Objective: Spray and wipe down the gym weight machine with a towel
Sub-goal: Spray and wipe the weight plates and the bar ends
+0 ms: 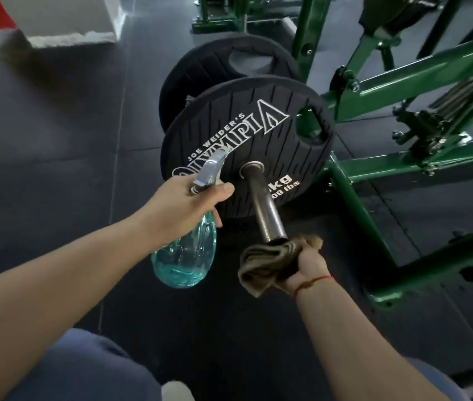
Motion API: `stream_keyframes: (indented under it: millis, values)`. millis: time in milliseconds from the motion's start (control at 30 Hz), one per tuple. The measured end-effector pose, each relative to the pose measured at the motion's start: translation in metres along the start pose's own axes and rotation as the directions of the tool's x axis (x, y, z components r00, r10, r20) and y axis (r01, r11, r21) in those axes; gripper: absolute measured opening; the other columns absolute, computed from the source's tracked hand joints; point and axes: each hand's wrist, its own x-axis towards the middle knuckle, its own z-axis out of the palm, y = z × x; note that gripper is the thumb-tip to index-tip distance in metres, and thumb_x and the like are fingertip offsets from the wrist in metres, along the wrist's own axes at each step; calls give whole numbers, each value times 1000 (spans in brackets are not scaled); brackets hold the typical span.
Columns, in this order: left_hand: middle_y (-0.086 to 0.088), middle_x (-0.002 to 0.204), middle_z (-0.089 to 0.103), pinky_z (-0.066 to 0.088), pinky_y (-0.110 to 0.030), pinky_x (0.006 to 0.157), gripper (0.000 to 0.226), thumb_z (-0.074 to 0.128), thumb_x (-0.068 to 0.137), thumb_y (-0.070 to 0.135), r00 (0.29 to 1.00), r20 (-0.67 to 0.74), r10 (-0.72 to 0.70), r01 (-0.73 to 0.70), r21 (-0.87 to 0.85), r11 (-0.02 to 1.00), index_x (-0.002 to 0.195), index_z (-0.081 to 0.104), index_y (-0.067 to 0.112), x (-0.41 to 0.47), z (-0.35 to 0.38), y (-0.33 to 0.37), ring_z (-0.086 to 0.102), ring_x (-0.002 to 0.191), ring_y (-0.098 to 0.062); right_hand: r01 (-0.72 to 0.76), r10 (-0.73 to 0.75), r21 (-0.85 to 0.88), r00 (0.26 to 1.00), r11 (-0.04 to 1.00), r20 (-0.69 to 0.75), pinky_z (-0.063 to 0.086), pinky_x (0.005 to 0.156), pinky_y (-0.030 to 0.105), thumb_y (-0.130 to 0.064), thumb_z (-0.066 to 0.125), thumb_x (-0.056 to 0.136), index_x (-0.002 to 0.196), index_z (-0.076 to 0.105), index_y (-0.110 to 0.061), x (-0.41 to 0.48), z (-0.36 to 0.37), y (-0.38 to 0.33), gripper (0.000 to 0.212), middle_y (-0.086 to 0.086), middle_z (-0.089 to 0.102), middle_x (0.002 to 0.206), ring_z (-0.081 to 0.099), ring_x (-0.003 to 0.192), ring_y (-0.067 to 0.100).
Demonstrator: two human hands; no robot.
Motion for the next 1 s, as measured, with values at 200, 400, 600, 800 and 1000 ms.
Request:
stream_keyframes:
  millis: [200,400,600,800,1000]
  values:
    - [7,66,73,40,-32,59,30,57,97,51,985,156,69,-77,46,996,81,69,28,46,-15,0,45,50,-15,-93,95,121,995,988,-13,55,62,51,-46,42,99,84,59,-13,-7,19,-7,40,8,59,52,60,44,22]
    - [2,76,76,37,-24,50,32,62,92,53,987,75,145,-146,-1,989,92,69,21,91,-18,-17,41,37,-1,-55,89,215,984,975,-152,49,75,59,-32,63,88,121,69,-21,-3,24,-2,35,8,69,79,67,60,31]
    - [9,67,73,49,-31,66,31,65,88,52,997,31,67,-67,2,998,77,64,24,107,5,-49,65,63,-5,151,-94,189,955,970,-281,54,64,45,-22,66,96,112,65,-11,-34,30,-7,20,8,68,86,69,63,27]
    - [9,72,71,53,-38,78,34,59,87,60,999,-26,37,-35,82,996,79,63,27,119,13,-63,66,78,-13,466,-400,9,769,885,-498,52,90,54,-29,67,95,143,42,-26,-42,25,-22,54,13,58,127,62,102,35]
    - [8,92,63,51,-35,77,37,62,88,59,992,-102,76,-68,88,994,95,64,24,114,12,-56,60,89,-14,666,-688,-212,619,715,-379,50,97,61,-44,68,87,137,39,-34,-67,46,-66,59,12,48,138,59,114,40]
